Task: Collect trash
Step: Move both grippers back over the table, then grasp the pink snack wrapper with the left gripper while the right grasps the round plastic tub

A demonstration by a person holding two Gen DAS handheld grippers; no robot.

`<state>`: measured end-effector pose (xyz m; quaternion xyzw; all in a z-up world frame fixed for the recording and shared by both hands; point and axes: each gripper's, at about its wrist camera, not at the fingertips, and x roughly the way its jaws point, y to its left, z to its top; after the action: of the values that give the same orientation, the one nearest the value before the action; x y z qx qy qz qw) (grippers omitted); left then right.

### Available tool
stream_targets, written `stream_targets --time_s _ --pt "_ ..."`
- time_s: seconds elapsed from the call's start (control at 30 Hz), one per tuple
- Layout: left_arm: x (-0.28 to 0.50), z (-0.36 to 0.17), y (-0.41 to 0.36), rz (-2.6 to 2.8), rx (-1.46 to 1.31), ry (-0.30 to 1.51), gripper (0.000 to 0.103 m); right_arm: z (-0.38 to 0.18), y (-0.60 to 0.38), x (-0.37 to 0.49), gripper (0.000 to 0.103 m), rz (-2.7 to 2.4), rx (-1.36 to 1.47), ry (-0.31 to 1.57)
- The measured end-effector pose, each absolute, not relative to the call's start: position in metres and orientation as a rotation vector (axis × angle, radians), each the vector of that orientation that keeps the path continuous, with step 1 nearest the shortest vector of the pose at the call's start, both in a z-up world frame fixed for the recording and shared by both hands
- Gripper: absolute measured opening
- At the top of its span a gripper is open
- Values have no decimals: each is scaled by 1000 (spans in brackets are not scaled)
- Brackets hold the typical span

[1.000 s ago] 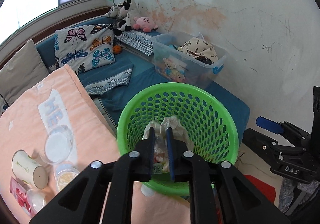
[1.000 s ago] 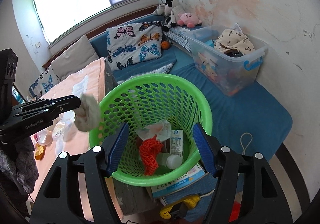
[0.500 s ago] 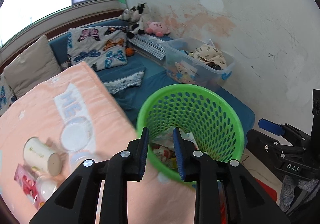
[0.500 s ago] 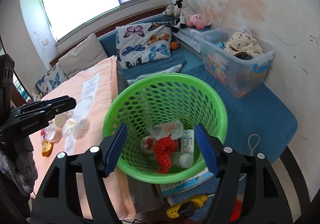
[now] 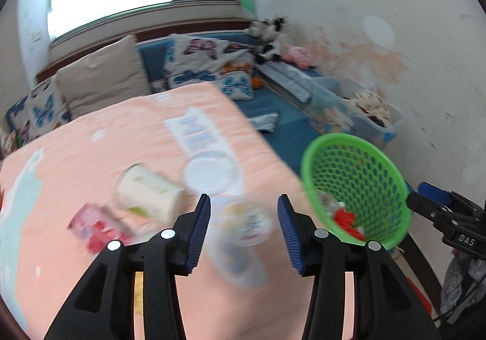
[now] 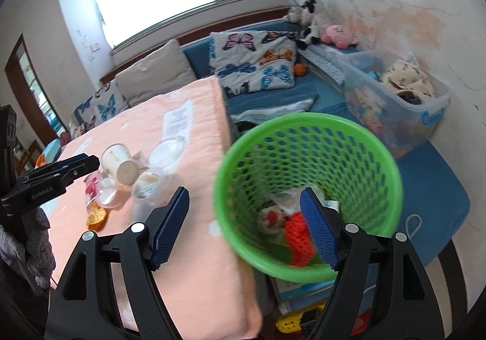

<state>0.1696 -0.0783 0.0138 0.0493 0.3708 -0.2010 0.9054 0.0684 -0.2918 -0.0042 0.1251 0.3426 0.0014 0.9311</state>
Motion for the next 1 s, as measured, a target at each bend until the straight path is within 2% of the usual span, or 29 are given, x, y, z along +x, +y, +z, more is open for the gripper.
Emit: stream_targets --time_s 0.57,1.0 --pt "188 -8 73 -150 -96 816 45 -14 -195 114 77 193 159 756" --pt "193 -30 109 -89 -162 861 47 -54 -153 155 83 257 80 868"
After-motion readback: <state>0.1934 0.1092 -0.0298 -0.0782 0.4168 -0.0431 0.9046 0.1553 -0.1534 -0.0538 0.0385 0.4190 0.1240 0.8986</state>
